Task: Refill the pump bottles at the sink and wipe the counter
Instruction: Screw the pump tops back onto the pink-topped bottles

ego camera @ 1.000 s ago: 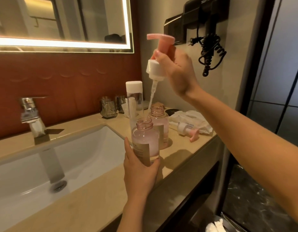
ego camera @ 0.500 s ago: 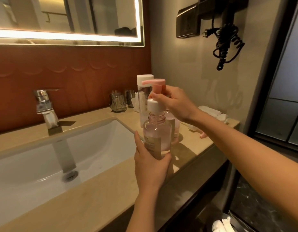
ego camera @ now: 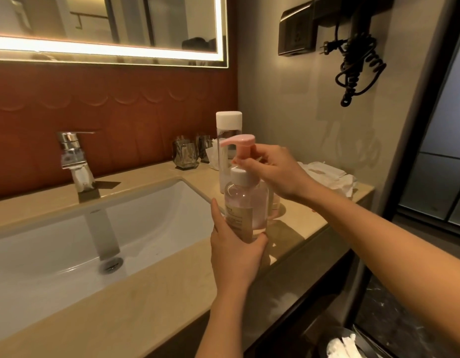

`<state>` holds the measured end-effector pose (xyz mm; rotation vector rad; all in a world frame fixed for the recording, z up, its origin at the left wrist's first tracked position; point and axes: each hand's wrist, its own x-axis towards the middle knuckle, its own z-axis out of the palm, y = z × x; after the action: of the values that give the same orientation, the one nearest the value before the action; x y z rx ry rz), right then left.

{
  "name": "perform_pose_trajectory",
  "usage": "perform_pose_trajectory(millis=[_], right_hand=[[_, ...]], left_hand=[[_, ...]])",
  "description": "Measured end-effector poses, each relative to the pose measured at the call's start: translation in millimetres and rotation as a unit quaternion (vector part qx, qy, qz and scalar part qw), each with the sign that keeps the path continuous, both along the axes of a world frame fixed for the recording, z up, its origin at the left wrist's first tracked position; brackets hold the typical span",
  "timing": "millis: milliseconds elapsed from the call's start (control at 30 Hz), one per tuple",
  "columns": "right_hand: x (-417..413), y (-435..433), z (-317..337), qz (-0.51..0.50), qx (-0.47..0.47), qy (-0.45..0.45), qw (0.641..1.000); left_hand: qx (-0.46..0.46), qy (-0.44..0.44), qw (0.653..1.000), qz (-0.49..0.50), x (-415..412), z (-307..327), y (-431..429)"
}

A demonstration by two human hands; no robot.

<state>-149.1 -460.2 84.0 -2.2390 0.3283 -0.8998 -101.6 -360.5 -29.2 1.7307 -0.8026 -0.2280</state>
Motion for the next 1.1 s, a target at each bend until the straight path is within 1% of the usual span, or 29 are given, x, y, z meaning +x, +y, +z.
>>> perform_pose_trajectory(millis=[100, 233, 367, 467, 633, 733, 800, 833, 967, 1033, 1100], right_hand=[[-1, -1, -6, -0.004, 0.023, -0.018, 1.0], [-5, 1, -6, -0.012, 0.013, -0.023, 1.0], [-12, -7, 1, 0.027, 0.03, 0.048, 0.998], [-17, -9, 4, 0.034, 0.03, 0.095, 0.994], [-14, -5, 2, -0.022, -0.014, 0.065, 0.998], [-10, -1, -6, -0.072, -0.051, 0.021, 0.996], [-8, 2, -10, -0.088, -0.057, 0.003, 0.994], [-7, 3, -11, -0.08, -0.045, 0.005, 0.996], [-13, -1, -8, 0.032, 0.069, 0.027, 0.997], [-18, -5, -6, 0.065, 0.087, 0.045, 0.993], [-20, -8, -6, 0.078, 0.083, 0.056, 0.992]], left_hand=[[0.002, -0.006, 1.0, 0.002, 0, 0, 0], [0.005, -0.012, 1.0, 0.002, 0, 0, 0], [0.004, -0.013, 1.0, 0.005, 1, 0, 0], [0.007, -0.011, 1.0, 0.006, 0, 1, -1], [0.006, -0.004, 1.0, 0.006, -1, 1, -1], [0.009, -0.001, 1.0, 0.008, 0, 0, 0], [0.008, 0.004, 1.0, 0.007, 0, 0, -1], [0.008, 0.008, 1.0, 0.005, 0, 0, -1], [0.002, 0.005, 1.0, 0.004, 0, -1, -1], [-0.003, 0.001, 1.0, 0.004, 0, -2, 0], [-0.004, -0.001, 1.0, 0.004, 1, -3, 0]])
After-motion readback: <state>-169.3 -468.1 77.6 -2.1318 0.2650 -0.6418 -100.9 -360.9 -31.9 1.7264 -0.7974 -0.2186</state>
